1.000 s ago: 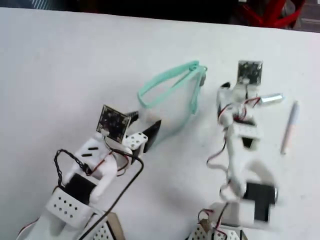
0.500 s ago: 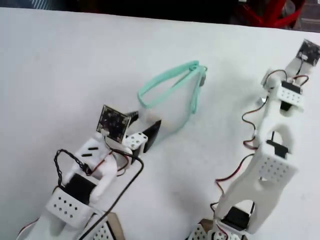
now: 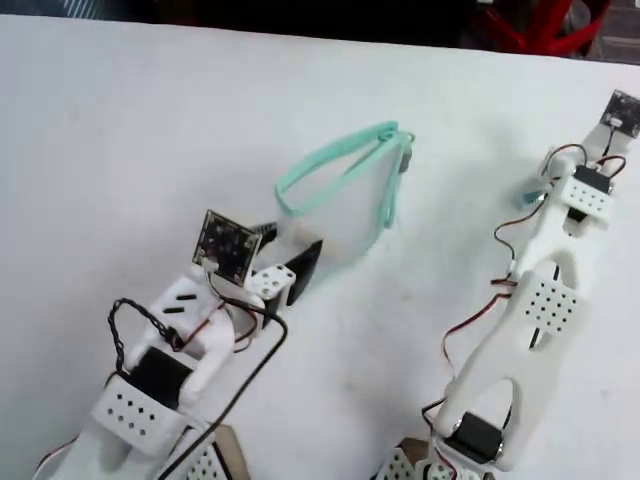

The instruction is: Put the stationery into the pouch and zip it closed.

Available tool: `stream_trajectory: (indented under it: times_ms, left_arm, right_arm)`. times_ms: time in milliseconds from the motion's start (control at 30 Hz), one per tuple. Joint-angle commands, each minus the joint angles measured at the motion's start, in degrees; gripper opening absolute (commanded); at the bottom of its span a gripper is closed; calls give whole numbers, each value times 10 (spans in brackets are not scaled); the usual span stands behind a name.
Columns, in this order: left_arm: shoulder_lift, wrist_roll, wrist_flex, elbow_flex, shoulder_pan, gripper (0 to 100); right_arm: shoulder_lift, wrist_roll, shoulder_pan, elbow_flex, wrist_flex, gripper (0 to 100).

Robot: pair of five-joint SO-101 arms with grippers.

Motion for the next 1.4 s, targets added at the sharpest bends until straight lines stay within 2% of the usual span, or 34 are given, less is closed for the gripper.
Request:
stream_trajectory:
  times_ms: [0,133,300,567,900,1367]
  left_arm:
    - [-3,0,-1,-16,10,210]
    - [-3,-2,-1,-16,10,210]
    - [-3,-2,-2,-17,7,210]
    - [-3,-3,-3,-18,7,210]
    - [-3,-4,-2,-18,7,208]
    - [-3,-4,-2,-18,7,207]
  right_arm:
    - [26,6,4,-88,42,212]
    - [56,12,-8,-155,119,212]
    - [65,83,-34,-236,258,212]
    - [66,85,-41,-330,413,212]
    - [68,88,-49,-332,475,212]
    - [128,88,-63,-338,475,211]
